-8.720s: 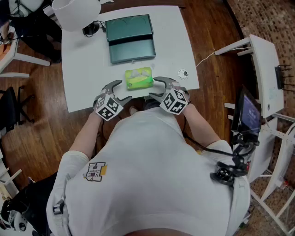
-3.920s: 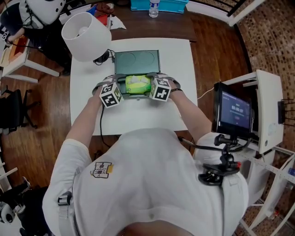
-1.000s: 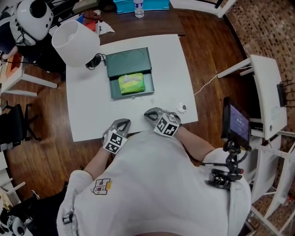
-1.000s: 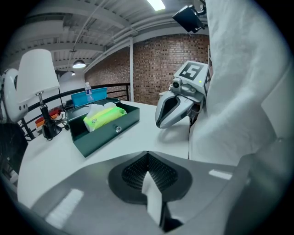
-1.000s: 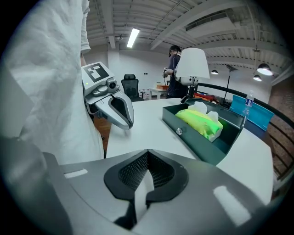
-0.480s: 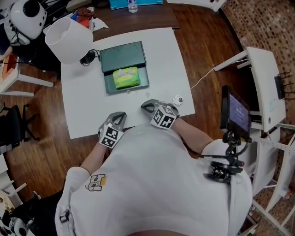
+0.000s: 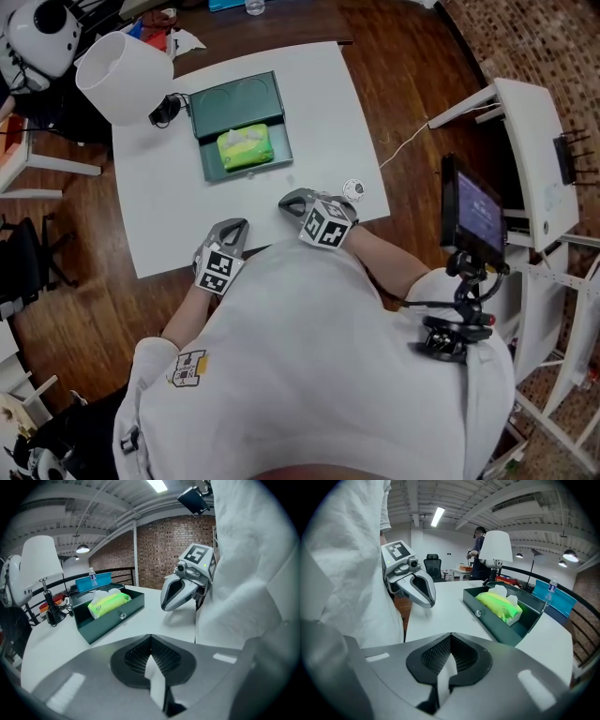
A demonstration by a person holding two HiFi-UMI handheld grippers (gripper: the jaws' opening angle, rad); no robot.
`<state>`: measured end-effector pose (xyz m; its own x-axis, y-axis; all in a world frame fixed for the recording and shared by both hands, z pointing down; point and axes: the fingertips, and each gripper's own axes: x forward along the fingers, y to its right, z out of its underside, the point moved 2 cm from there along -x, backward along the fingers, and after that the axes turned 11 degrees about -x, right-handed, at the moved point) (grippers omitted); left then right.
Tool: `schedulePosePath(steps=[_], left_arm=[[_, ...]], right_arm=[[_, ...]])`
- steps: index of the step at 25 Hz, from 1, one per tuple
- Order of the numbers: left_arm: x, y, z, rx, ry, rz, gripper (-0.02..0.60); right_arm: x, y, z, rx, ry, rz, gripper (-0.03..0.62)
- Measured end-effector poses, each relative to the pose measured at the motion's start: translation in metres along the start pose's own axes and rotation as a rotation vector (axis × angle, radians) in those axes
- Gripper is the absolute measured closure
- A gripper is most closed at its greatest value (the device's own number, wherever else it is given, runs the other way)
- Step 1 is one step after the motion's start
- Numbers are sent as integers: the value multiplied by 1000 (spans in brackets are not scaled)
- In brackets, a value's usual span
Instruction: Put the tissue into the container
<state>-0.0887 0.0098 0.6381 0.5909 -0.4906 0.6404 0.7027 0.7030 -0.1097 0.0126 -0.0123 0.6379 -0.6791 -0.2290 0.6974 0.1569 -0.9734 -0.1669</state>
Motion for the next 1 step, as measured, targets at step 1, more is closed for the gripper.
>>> schedulePosePath(steps=[1], left_arm=[[0,0,0,-3,1,-2,581]], right_arm=[[0,0,0,0,0,-1,595]])
